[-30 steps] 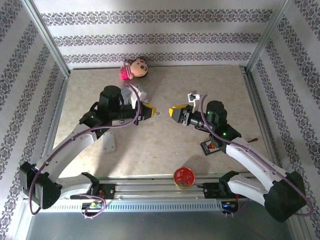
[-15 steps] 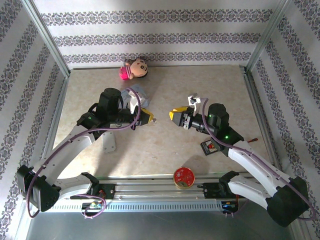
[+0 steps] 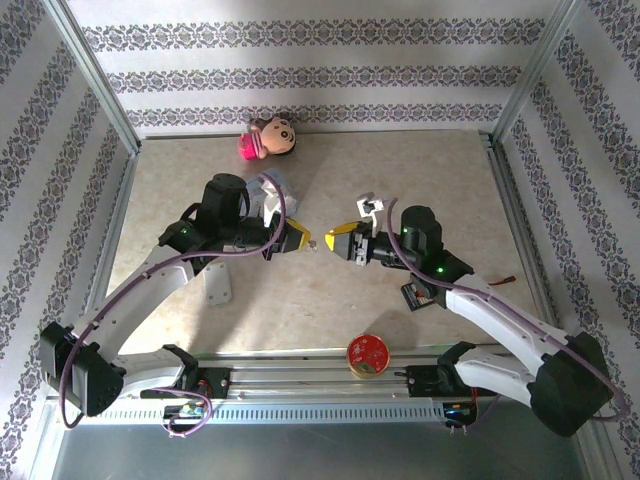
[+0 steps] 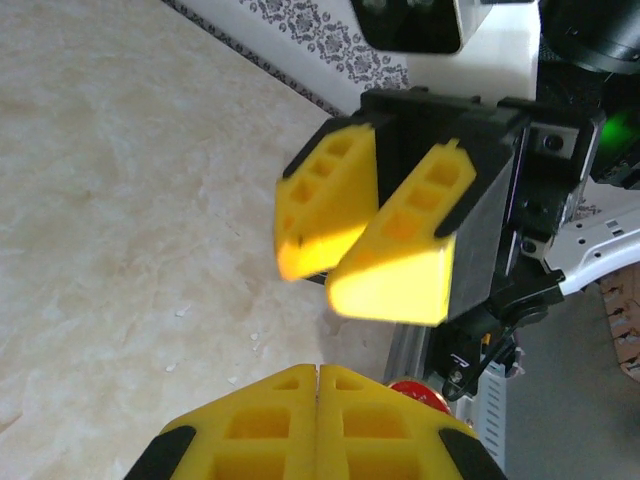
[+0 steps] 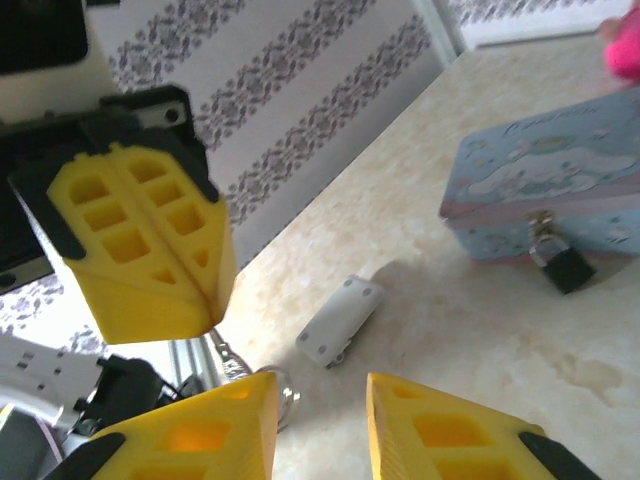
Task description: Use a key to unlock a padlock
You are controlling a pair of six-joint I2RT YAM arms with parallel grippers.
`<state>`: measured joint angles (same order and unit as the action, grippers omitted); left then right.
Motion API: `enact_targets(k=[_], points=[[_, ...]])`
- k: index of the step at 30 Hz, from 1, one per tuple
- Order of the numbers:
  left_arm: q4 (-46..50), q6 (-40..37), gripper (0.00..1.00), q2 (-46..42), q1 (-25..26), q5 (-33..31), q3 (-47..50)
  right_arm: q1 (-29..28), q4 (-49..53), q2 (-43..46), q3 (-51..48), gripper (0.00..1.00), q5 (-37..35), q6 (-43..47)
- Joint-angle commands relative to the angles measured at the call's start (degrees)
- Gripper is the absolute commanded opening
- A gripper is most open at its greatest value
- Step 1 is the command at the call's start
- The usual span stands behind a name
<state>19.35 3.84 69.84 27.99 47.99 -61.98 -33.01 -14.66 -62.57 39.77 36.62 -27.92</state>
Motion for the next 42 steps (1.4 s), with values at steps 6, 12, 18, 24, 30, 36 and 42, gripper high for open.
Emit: enact_targets(k=[6,12,18,24,30,36,42], points=[[-6.17,2.06,0.0,-0.1,-2.31,6.79,0.91,-2.92,-4.05,-3.65,4.61,0.25,6.09,2.3],[-12.7,6.2,0.0,-0.88,-3.59,10.73,3.29,-3.22,-5.59,-5.09,4.8,0.23,6.62,1.64],[-13.6,6.93,0.0,-0.95,-4.21,11.34,3.61,-3.37,-6.77,-5.31,4.75,0.18,6.9,1.29],[-15.56,8.59,0.0,-1.54,-5.02,11.42,4.41,-3.26,-6.68,-4.86,4.22,0.12,6.23,1.73],[-16.8,9.79,0.0,-1.93,-5.88,11.52,4.78,-3.13,-6.57,-4.76,4.09,0.03,6.31,1.65],[-20.85,13.38,0.0,-2.27,-7.75,11.18,5.84,-2.26,-6.35,-4.35,3.52,0.0,3.47,0.62],[-25.07,17.64,0.58,-2.63,-8.59,7.31,7.02,-0.66,-5.64,-4.42,3.93,0.0,1.43,-1.24]])
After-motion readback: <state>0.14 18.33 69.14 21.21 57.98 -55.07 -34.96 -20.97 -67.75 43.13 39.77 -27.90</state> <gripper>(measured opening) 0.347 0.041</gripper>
